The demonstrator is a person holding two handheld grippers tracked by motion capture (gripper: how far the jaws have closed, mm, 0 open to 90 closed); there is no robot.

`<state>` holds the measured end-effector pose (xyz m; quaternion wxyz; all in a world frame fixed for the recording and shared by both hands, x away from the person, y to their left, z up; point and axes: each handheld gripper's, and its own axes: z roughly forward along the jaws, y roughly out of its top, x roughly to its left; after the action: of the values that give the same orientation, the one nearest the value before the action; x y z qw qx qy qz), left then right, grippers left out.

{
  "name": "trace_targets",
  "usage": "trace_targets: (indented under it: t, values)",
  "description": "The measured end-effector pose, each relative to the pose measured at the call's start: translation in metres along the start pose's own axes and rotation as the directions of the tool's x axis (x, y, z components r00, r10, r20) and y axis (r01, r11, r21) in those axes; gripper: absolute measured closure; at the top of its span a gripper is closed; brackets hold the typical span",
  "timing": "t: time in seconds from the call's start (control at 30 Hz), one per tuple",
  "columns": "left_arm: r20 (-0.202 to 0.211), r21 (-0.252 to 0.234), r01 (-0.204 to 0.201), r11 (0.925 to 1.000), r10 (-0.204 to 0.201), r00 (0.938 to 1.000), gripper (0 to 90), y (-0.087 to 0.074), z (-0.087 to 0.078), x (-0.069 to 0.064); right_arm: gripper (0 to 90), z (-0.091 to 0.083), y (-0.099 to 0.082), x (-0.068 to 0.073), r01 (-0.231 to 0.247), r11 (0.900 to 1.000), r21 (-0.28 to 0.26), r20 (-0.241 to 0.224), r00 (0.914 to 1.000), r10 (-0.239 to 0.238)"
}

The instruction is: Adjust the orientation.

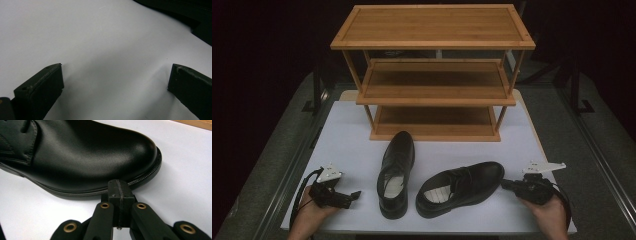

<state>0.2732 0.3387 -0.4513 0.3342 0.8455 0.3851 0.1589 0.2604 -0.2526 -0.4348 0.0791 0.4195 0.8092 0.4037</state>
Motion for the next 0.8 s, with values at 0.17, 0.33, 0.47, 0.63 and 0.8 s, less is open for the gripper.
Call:
trace_targets:
  t: [0.17, 0.33, 0.47, 0.63, 0.8]
  values:
    - [0.001, 0.000, 0.001, 1.0000, -0.001, 1.0000, 0.0, 0.000, 0.000, 0.000, 89.9, 0.003, 0.002, -0.002, -0.002, 1.0000, 0.001, -0.001, 1.0000, 0.002]
    - [0.001, 0.002, -0.001, 1.0000, 0.001, 1.0000, 0.0, 0.000, 0.000, 0.000, 89.9, 0.007, 0.008, -0.006, 0.001, 1.0000, 0.006, 0.002, 1.0000, -0.001]
    - [0.001, 0.002, 0.000, 1.0000, 0.000, 1.0000, 0.0, 0.000, 0.000, 0.000, 89.9, 0.013, 0.014, -0.009, 0.005, 1.0000, 0.007, 0.006, 1.0000, -0.005]
    - [0.000, 0.000, 0.000, 1.0000, 0.000, 1.0000, 0.0, 0.000, 0.000, 0.000, 89.9, 0.019, 0.022, -0.014, 0.007, 0.9999, 0.009, -0.001, 1.0000, -0.007]
    - [0.000, 0.000, 0.001, 1.0000, -0.001, 1.0000, 0.0, 0.000, 0.000, 0.000, 89.9, 0.028, 0.033, -0.018, 0.008, 0.9999, 0.008, 0.002, 1.0000, -0.008]
